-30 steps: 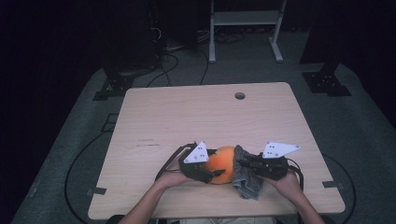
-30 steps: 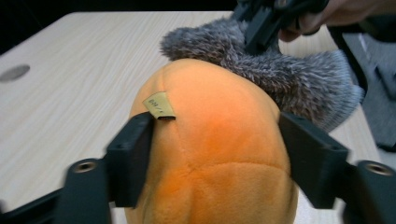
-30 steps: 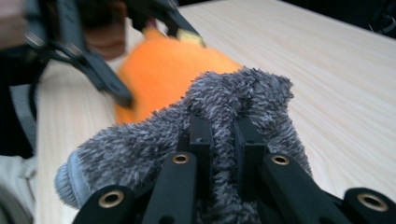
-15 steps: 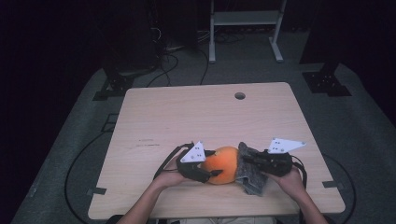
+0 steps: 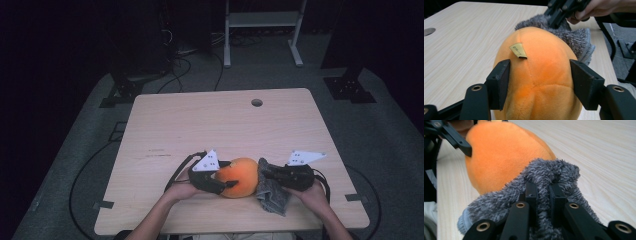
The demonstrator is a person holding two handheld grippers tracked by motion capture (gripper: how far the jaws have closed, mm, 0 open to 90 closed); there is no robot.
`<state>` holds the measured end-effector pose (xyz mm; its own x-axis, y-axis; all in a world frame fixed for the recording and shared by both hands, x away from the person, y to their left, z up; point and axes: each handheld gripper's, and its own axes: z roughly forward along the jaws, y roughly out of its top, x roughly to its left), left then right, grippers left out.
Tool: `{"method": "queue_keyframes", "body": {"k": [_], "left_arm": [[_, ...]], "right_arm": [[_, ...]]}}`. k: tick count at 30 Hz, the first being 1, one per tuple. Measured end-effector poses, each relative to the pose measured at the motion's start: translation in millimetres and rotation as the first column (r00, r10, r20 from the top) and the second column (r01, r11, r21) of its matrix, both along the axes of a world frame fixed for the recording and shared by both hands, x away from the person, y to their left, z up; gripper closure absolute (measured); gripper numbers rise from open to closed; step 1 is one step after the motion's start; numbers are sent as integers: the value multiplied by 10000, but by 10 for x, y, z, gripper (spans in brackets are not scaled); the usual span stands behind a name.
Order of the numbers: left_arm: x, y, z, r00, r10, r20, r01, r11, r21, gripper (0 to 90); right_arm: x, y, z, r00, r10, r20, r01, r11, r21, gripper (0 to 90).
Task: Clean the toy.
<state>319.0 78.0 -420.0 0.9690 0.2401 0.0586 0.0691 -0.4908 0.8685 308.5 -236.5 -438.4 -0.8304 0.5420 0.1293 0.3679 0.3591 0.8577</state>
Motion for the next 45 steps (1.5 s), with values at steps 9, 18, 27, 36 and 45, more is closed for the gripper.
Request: {"method": "queue_keyframes", "body": {"k": [9, 18, 27, 36, 45], "left_arm": [[-38, 19, -18, 9967, -707, 397, 700, 9973, 206, 390], [-60, 12, -23, 9931, -1036, 555, 1018, 9943, 331, 391], [-90, 3, -28, 9878, -1382, 715, 1352, 9898, 454, 393], [-98, -2, -28, 9855, -1508, 776, 1475, 9880, 464, 391], [-100, -1, -32, 9824, -1676, 826, 1641, 9853, 478, 389]], "right_arm": [[-15, 113, 143, 9973, 467, 569, -503, 9966, 645, 800], [11, -18, 15, 9998, 61, -165, -61, 10000, 4, 801], [-14, 100, 171, 9971, 666, 372, -695, 9942, 826, 800], [-31, -35, 113, 9991, 422, 78, -425, 9982, 419, 801], [-22, 73, 124, 9960, 890, 123, -896, 9939, 650, 799]]}}
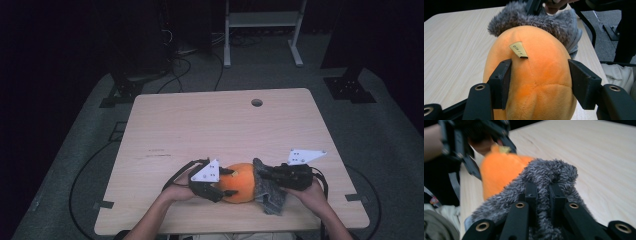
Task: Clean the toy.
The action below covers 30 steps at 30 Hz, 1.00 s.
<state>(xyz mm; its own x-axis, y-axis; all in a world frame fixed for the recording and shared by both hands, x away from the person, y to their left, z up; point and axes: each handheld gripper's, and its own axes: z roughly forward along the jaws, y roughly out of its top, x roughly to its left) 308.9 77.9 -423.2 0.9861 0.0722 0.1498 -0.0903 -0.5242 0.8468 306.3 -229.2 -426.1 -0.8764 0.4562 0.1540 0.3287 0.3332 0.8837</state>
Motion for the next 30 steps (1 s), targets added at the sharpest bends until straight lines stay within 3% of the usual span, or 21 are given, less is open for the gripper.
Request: {"method": "queue_keyframes", "body": {"k": [4, 7, 10, 17, 22, 25, 28, 30], "left_arm": [[7, 9, 2, 10000, -65, -22, 65, 10000, -5, 389], [7, 17, 2, 9999, -114, -27, 114, 9999, -12, 389], [15, 20, 2, 9999, -132, -22, 132, 9999, -4, 389], [59, 59, 19, 9999, 86, -121, -86, 10000, -1, 362], [94, 87, 15, 9986, 366, -374, -371, 9993, -109, 328], [92, 88, 5, 9987, 282, -414, -289, 9995, -160, 339], [59, 44, 2, 9998, -27, -197, 26, 10000, -33, 358], [33, 23, 10, 9999, -140, -2, 140, 9999, 70, 360]], "right_arm": [[-2, -52, -31, 9996, -278, -30, 275, 9978, -607, 799], [-8, -80, -10, 9997, -220, -79, 218, 9993, -290, 799], [-10, -53, 46, 10000, 34, 31, -35, 9995, 318, 799], [16, -21, -39, 9993, -162, -335, 163, 9999, 5, 799], [18, -65, -81, 9982, -384, -456, 358, 9978, -555, 799], [-17, -89, 29, 9996, -230, -155, 229, 9997, -51, 799], [-51, -27, 133, 9998, 156, 133, -162, 9986, 512, 800], [-72, 67, 180, 9983, 465, 356, -487, 9967, 644, 799]]}}
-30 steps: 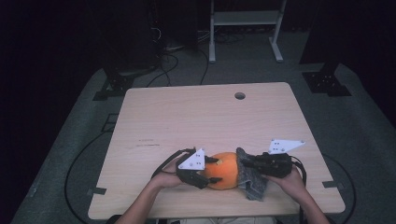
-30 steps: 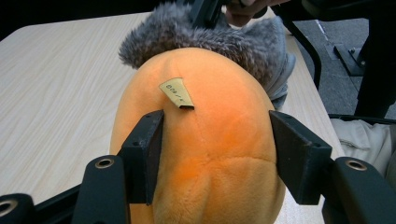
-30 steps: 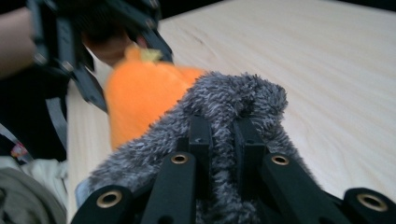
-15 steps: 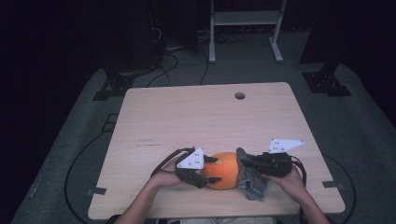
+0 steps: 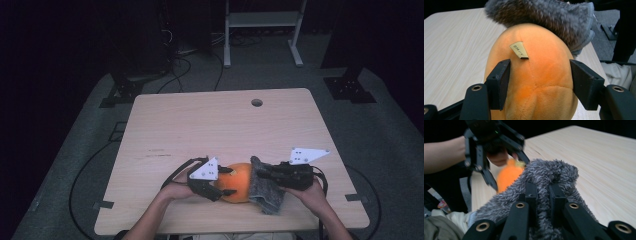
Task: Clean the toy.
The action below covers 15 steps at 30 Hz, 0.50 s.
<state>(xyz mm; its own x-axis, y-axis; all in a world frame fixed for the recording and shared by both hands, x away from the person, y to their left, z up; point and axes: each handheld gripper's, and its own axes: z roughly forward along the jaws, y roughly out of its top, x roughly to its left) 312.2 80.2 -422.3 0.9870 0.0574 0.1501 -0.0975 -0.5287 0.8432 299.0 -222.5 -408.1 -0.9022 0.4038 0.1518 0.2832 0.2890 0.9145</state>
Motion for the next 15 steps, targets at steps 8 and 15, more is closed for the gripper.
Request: {"method": "queue_keyframes", "body": {"k": [8, 15], "left_arm": [[7, -2, -3, 9999, 62, -89, -62, 10000, -57, 355], [10, -58, -17, 9995, 303, -108, -305, 9993, -200, 344]], "right_arm": [[22, 8, -98, 9986, -517, 131, 530, 9898, -1321, 799], [-77, 97, 52, 9989, 79, 464, -52, 9983, -580, 800]]}}
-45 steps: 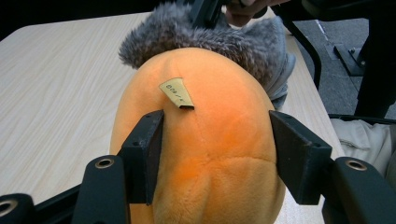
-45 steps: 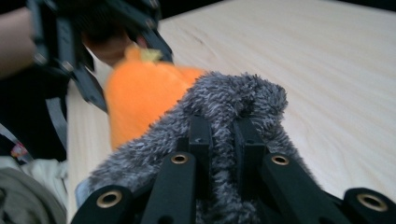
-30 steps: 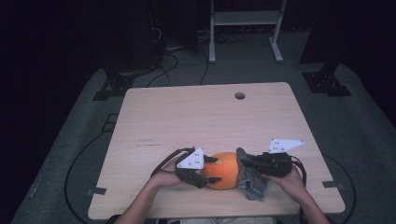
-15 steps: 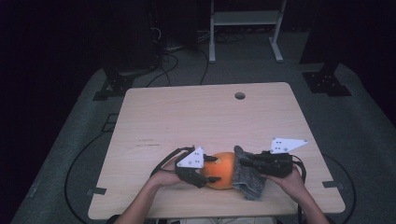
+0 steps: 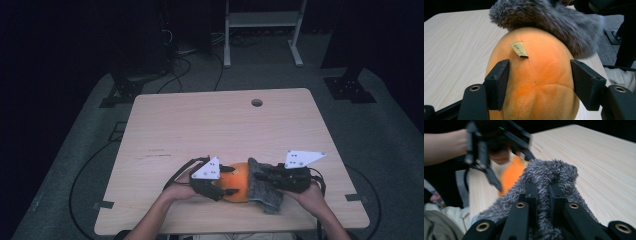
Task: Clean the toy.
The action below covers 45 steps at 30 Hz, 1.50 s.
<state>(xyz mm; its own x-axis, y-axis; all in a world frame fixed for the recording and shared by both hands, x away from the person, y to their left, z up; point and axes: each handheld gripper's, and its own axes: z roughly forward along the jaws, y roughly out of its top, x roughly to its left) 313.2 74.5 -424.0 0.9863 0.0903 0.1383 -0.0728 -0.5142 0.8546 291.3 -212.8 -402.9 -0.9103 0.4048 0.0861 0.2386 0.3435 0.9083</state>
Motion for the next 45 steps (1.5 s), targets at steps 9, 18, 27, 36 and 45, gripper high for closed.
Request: {"method": "queue_keyframes", "body": {"k": [9, 18, 27, 36, 45], "left_arm": [[-19, -32, 6, 10000, -25, 61, 25, 10000, -4, 354], [-28, -92, 30, 9998, 166, -98, -166, 9999, -6, 302], [94, -28, 5, 9848, 1090, -1353, -1144, 9929, -329, 286], [-25, -127, 106, 9961, 876, -128, -879, 9958, -236, 430], [33, -129, 47, 9874, 1176, -1063, -1201, 9926, -172, 247]], "right_arm": [[43, -7, -55, 9992, -408, -5, 406, 9964, -743, 802], [-18, 138, 12, 9991, 189, 372, -166, 9980, -613, 802], [27, -18, -74, 9992, -375, 139, 386, 9952, -895, 803], [-81, 39, 167, 9972, 67, 747, -64, 10000, -41, 803], [-3, 39, -7, 9994, -151, 307, 172, 9975, -685, 804]]}}
